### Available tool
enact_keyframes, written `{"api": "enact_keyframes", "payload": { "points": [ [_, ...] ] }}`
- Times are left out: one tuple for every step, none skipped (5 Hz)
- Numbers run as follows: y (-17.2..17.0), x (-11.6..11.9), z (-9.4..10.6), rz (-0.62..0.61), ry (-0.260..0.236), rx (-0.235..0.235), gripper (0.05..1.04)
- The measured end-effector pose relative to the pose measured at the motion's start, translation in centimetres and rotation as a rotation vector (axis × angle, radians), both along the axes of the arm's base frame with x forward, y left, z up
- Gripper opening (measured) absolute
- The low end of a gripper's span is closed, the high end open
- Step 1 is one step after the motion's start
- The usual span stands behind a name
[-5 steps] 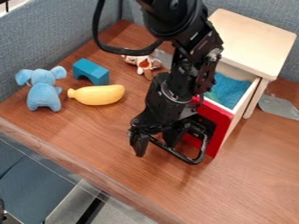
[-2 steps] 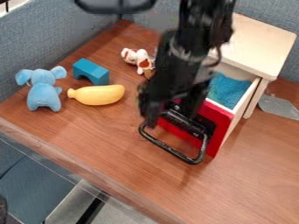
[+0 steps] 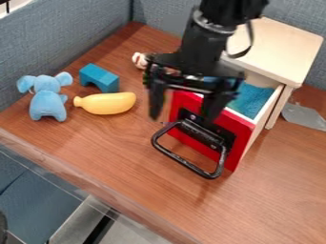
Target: Open the drawer
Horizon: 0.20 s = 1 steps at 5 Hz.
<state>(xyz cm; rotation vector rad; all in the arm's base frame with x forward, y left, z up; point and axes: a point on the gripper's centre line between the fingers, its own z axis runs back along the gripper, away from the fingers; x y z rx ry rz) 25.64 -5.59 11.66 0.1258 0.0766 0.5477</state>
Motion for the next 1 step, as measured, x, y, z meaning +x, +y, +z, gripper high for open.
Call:
{"api": "enact_keyframes", "payload": {
  "points": [
    [1.97, -0.07, -0.71, -0.244, 0.03, -0.019, 1.001]
  ]
}}
